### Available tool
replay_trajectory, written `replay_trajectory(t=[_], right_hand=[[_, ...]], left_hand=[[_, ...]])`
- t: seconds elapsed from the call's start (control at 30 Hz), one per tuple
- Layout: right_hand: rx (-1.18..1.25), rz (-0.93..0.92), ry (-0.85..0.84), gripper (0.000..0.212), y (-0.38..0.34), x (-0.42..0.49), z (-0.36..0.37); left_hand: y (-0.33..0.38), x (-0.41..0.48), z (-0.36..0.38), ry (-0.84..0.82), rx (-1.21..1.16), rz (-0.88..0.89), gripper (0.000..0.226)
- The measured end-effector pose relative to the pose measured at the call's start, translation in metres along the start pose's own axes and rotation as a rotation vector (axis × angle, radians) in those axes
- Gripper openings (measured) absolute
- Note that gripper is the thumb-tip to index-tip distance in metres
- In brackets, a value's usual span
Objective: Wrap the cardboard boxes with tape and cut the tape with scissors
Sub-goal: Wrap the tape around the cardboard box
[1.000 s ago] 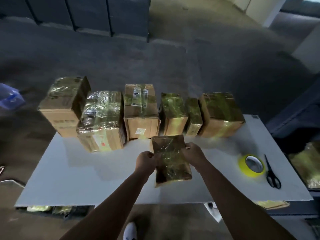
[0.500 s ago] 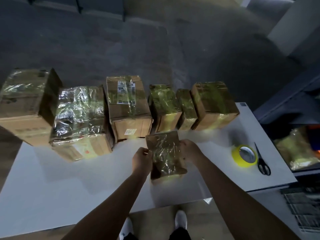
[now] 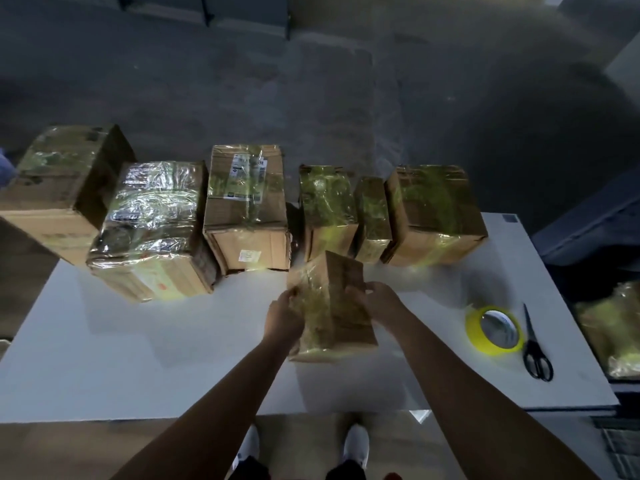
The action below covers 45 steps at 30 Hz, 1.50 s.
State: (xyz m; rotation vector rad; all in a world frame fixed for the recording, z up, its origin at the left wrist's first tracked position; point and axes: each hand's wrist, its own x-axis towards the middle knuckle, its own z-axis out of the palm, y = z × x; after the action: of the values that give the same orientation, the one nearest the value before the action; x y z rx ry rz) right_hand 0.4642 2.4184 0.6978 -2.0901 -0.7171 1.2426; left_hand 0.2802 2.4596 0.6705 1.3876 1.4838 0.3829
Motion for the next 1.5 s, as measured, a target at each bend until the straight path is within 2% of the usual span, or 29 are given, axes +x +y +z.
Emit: replay_trajectory(t=[0.07, 0.13, 0.33, 0.47, 0.57, 0.67, 0.83, 1.03, 1.2, 1.27, 1.37, 1.43, 1.5], right_hand=[[-0.036, -0.059, 0.000, 0.031, 0.000, 0.000, 0.002], [-0.087, -0.088, 0.013, 0.025, 0.000, 0.002, 0.003], [-0.250, -0.144, 0.047, 0.021, -0.004, 0.009, 0.005], [-0.296, -0.168, 0.049, 0.020, -0.008, 0.010, 0.009], [-0.299, -0.165, 0.055, 0.018, -0.009, 0.008, 0.011], [-0.314, -0.166, 0.059, 0.016, -0.011, 0.006, 0.011], [-0.291, -0.174, 0.070, 0.019, -0.012, 0.000, 0.009], [-0.228, -0.217, 0.084, 0.022, -0.011, -0.002, 0.009], [-0.124, -0.257, 0.080, 0.027, -0.012, -0.003, 0.015], [-0.186, -0.297, 0.096, 0.024, -0.011, -0.002, 0.018], [-0.354, -0.269, 0.125, 0.046, -0.010, 0.001, 0.022], [-0.373, -0.138, 0.056, 0.071, -0.008, 0.002, 0.024], [-0.327, -0.037, -0.052, 0.085, -0.003, 0.001, 0.026]], left_hand=[[0.004, -0.002, 0.003, 0.025, 0.072, 0.025, 0.037], [0.011, -0.005, 0.003, 0.047, 0.025, -0.019, 0.040], [0.022, -0.013, -0.004, -0.162, -0.142, -0.079, 0.063], [0.018, -0.013, -0.005, -0.234, -0.136, -0.040, 0.062], [0.017, -0.012, -0.005, -0.201, -0.235, -0.044, 0.045], [0.015, -0.012, -0.001, -0.129, -0.287, -0.081, 0.038], [0.014, -0.006, 0.004, 0.037, -0.214, -0.076, 0.031], [0.013, -0.001, 0.006, 0.106, -0.136, -0.040, 0.022], [0.006, 0.005, -0.006, 0.130, -0.306, -0.122, 0.017], [0.002, 0.006, -0.012, 0.117, -0.376, -0.156, 0.013], [-0.005, 0.008, -0.016, 0.067, -0.348, -0.262, 0.017], [-0.010, 0.011, -0.018, 0.104, -0.239, -0.284, 0.024], [-0.012, 0.012, -0.023, 0.174, -0.137, -0.240, 0.024]])
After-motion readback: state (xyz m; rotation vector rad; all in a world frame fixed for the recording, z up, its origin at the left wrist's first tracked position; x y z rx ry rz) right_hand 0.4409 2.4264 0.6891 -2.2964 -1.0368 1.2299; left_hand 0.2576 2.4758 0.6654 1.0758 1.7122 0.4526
